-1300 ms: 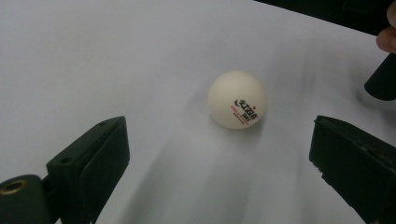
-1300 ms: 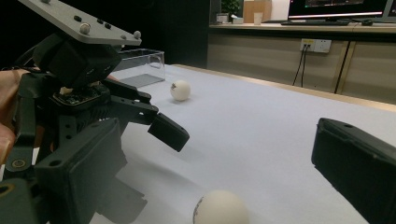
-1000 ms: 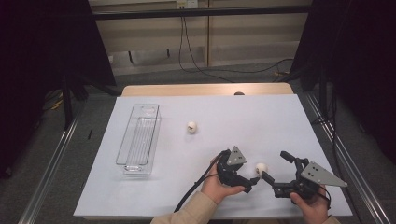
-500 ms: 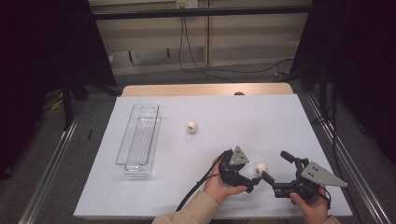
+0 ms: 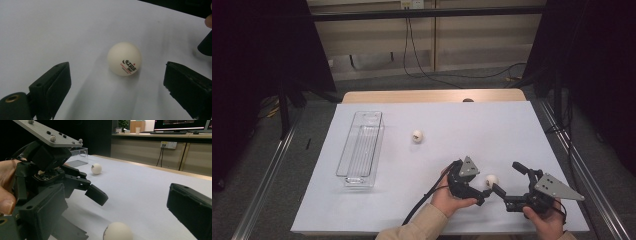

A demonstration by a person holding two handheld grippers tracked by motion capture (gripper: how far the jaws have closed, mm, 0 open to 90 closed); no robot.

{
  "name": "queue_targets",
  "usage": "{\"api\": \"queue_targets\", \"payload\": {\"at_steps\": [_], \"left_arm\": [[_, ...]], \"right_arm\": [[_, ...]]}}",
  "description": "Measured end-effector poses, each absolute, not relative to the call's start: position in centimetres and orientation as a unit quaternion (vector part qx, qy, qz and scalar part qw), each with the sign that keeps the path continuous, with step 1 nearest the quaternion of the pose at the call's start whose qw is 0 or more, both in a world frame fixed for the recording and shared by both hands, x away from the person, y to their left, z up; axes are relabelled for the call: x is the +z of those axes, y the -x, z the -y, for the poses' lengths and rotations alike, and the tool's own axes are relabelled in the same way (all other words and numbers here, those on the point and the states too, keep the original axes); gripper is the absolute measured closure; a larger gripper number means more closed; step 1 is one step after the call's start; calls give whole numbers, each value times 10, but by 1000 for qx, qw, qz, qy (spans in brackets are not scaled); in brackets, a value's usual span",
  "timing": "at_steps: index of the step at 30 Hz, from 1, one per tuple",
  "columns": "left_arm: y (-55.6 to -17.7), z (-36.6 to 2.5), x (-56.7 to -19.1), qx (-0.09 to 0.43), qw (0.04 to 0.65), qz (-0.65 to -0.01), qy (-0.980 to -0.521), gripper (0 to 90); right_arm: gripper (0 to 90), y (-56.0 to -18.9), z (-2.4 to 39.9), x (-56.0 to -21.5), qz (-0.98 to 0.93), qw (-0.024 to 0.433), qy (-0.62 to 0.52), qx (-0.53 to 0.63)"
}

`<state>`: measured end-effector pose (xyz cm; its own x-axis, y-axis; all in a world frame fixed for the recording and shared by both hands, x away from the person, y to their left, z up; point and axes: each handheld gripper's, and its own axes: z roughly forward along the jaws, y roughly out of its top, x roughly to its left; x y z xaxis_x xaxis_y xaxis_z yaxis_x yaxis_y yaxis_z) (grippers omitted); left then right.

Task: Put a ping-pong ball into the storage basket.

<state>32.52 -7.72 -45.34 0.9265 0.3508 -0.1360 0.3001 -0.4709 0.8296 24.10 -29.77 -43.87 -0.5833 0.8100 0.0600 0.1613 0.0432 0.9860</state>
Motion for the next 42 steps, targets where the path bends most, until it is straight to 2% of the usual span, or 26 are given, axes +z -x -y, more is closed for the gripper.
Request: {"api": "queue_targets", "payload": {"at_steps": [23,42], "left_arm": [[-329,85,-453,17,471,-191,-861,108],[-328,100,-456,-10,453,-186,-872,226]], "right_arm": [[16,-241,299,-439,-666,278,-364,588],[16,-241,299,-438,-667,278,-364,588]]}}
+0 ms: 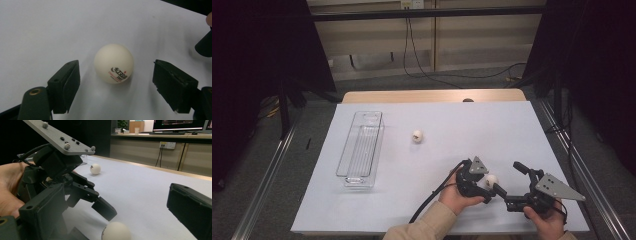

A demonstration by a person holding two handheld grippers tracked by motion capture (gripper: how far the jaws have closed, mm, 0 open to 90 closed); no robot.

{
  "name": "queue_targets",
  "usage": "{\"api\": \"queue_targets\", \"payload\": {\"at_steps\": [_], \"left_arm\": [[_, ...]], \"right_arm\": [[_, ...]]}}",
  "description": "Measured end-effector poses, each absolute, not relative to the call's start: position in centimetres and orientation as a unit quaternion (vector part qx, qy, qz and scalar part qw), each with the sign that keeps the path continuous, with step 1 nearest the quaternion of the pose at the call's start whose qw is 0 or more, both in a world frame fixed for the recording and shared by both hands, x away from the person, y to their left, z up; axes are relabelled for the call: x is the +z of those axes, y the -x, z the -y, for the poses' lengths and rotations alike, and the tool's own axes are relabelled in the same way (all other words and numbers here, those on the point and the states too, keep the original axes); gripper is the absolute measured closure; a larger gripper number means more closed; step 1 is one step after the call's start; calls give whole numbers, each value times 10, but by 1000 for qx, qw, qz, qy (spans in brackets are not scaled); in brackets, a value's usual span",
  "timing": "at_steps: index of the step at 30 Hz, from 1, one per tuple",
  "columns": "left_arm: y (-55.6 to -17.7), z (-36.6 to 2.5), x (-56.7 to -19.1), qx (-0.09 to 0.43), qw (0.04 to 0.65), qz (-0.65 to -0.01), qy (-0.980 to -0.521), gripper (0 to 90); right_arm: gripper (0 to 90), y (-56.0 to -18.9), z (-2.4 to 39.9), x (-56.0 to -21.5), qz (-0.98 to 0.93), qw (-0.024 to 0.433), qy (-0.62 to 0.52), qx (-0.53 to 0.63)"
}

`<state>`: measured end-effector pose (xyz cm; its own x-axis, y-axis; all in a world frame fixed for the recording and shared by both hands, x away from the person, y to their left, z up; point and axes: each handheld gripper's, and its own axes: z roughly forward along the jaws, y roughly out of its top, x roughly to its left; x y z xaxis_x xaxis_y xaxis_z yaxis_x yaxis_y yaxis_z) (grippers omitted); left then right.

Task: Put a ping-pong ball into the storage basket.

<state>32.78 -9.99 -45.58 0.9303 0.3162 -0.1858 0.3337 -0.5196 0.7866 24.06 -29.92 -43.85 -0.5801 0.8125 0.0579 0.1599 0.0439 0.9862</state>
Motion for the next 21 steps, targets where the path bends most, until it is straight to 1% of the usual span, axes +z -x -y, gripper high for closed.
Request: {"api": "queue_targets", "payload": {"at_steps": [4,5,11,21], "left_arm": [[-329,102,-457,-12,451,-189,-872,241],[-329,102,-457,-10,449,-190,-873,261],[-330,103,-456,-10,452,-195,-870,267],[-329,108,-459,-10,443,-185,-877,322]], "right_arm": [[16,-241,299,-438,-667,278,-365,588],[16,-241,299,-438,-667,278,-364,588],[16,-241,299,-438,-667,278,-364,587],[15,-240,300,-438,-665,278,-365,588]]}}
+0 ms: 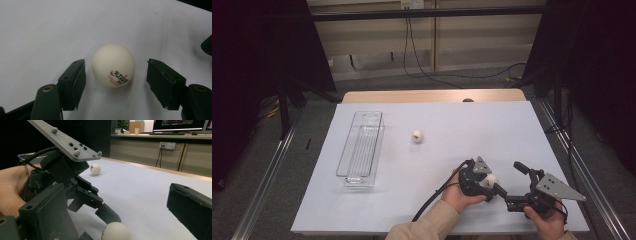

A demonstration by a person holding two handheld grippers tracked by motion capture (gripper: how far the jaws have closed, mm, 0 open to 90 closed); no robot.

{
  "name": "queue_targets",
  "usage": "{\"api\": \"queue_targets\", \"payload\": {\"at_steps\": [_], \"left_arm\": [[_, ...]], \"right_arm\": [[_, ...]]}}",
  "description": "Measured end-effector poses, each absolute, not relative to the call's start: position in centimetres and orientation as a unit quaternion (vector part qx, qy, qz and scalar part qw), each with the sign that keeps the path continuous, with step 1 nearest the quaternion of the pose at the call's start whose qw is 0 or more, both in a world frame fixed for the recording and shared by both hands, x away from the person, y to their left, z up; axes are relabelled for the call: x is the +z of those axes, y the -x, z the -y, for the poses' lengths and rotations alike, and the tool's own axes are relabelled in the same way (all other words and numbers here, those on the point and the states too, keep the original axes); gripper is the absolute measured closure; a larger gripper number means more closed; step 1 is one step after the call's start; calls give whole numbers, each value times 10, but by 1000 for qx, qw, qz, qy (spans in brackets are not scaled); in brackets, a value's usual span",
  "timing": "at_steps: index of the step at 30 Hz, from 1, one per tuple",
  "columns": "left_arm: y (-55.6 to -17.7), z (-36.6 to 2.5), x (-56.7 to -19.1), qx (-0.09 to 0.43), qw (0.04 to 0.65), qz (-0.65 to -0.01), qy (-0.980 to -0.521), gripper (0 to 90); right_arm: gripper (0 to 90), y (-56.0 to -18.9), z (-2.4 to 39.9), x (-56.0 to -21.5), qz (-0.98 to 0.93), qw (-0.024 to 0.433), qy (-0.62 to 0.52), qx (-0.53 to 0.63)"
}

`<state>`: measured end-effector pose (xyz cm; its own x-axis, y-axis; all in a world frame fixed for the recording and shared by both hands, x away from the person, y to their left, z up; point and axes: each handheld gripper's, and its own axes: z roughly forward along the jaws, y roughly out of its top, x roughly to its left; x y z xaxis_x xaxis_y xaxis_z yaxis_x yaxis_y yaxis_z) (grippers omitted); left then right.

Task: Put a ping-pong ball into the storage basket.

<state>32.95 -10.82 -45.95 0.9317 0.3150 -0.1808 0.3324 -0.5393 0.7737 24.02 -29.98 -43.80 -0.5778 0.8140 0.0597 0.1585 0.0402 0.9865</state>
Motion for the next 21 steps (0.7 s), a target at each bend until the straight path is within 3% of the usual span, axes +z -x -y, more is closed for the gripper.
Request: {"api": "queue_targets", "payload": {"at_steps": [15,21], "left_arm": [[-332,113,-461,-2,439,-185,-879,407],[-333,113,-461,-1,436,-184,-881,508]], "right_arm": [[16,-240,301,-438,-665,278,-364,590],[16,-240,302,-438,-664,279,-365,589]]}}
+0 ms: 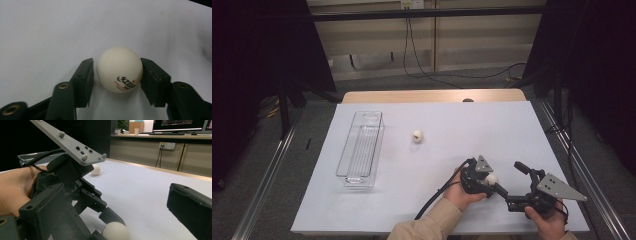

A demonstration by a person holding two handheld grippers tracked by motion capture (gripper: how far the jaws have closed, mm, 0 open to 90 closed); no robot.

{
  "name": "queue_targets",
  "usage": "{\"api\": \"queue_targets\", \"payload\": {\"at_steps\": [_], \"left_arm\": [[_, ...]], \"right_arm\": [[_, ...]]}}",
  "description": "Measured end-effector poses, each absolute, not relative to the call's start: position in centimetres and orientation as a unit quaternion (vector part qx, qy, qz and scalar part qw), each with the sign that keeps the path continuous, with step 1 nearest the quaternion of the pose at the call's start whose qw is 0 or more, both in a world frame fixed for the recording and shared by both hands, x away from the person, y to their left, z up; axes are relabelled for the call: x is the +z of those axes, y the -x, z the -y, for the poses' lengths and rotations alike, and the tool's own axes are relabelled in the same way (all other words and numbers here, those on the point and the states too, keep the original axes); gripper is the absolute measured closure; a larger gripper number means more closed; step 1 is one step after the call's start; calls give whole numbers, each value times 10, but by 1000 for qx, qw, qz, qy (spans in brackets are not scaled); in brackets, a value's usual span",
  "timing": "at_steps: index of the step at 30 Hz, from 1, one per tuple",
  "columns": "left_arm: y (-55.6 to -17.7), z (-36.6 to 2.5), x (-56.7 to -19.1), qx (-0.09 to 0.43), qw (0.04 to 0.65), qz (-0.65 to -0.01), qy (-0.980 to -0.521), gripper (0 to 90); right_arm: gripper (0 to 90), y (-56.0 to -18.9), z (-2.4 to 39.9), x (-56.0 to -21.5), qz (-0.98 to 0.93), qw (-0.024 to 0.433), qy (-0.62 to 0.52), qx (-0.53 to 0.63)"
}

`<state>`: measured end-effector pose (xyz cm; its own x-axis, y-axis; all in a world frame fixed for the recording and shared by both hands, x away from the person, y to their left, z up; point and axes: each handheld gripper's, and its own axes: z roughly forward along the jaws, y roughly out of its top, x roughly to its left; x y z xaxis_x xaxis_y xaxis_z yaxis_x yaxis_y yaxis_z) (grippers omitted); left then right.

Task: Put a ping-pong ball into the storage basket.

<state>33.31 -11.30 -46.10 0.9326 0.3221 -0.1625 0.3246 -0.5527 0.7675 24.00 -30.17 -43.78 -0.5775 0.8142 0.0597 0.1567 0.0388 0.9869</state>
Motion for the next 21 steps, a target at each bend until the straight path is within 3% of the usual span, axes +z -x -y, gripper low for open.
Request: {"api": "queue_targets", "payload": {"at_steps": [21], "left_arm": [[-336,97,-450,-12,429,-185,-884,511]], "right_arm": [[16,-240,302,-438,-663,279,-366,590]]}}
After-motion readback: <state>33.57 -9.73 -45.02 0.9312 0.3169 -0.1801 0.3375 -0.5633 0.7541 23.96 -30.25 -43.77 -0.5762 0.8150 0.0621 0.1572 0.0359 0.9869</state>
